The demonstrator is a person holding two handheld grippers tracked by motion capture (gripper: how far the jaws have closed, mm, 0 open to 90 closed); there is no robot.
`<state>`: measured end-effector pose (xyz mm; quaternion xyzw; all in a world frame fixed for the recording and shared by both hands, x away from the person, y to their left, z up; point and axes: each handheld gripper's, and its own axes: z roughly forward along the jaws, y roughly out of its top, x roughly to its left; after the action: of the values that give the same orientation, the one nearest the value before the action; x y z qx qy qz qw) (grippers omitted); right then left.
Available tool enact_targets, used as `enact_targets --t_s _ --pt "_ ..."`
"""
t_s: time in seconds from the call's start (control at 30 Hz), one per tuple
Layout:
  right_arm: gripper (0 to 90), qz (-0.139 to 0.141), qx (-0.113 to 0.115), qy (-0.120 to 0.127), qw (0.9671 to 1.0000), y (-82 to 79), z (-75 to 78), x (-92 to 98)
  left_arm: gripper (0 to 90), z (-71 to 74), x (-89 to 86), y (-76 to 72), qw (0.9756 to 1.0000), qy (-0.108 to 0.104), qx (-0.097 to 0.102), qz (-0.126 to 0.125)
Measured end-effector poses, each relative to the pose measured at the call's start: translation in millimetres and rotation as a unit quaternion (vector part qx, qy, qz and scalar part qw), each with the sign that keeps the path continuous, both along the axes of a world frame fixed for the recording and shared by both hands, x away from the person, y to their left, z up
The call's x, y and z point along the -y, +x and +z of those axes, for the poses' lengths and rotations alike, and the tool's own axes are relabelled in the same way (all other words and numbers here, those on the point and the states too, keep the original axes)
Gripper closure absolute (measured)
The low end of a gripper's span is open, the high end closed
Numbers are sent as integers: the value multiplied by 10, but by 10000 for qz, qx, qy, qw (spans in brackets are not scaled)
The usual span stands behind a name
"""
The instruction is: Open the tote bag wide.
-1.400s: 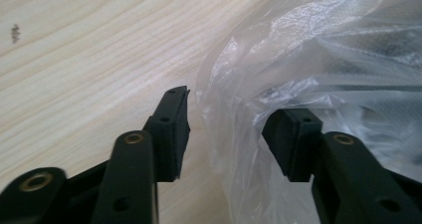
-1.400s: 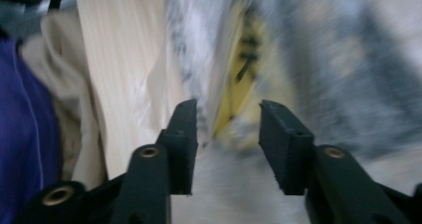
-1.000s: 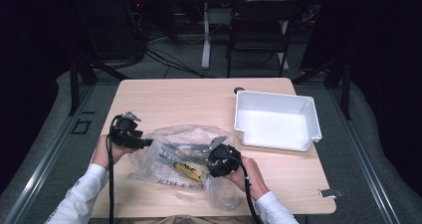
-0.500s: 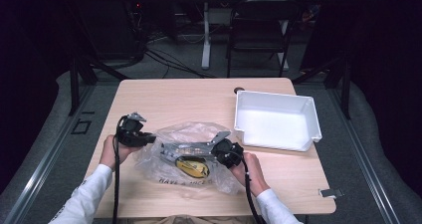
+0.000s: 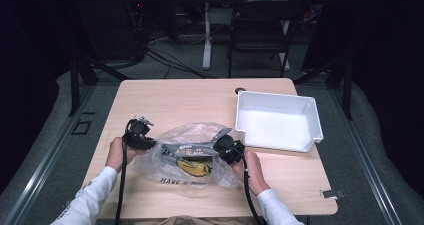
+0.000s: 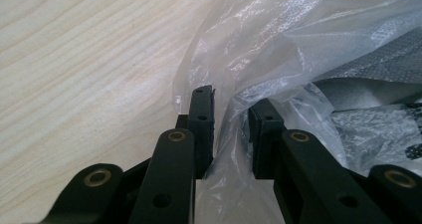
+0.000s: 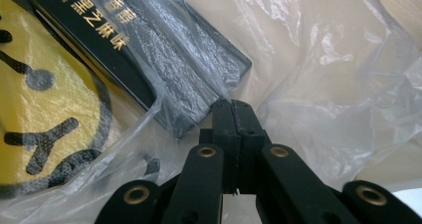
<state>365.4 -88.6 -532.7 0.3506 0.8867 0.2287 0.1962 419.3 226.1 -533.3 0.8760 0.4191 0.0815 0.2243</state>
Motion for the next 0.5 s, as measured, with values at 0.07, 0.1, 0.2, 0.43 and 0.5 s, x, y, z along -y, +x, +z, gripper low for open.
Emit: enact_targets --t_s 0.07,0.1,0.2,0.43,0.5 --pt "900 -18 -20 -3 10000 11 -20 0 767 1 18 0 10000 79 7 -32" --pt "900 -20 -28 -19 10000 19 -31 -1 767 0 30 -1 9999 126 13 -48" --pt "900 -5 -107 -78 9999 28 -48 -5 768 -12 58 -12 9998 196 -21 -97" --pt "900 381 -692 106 9968 -10 -49 3 763 6 1 -25 9998 165 -15 -58" --pt "900 332 -519 127 9980 -10 -9 25 759 26 -26 -13 9999 131 84 24"
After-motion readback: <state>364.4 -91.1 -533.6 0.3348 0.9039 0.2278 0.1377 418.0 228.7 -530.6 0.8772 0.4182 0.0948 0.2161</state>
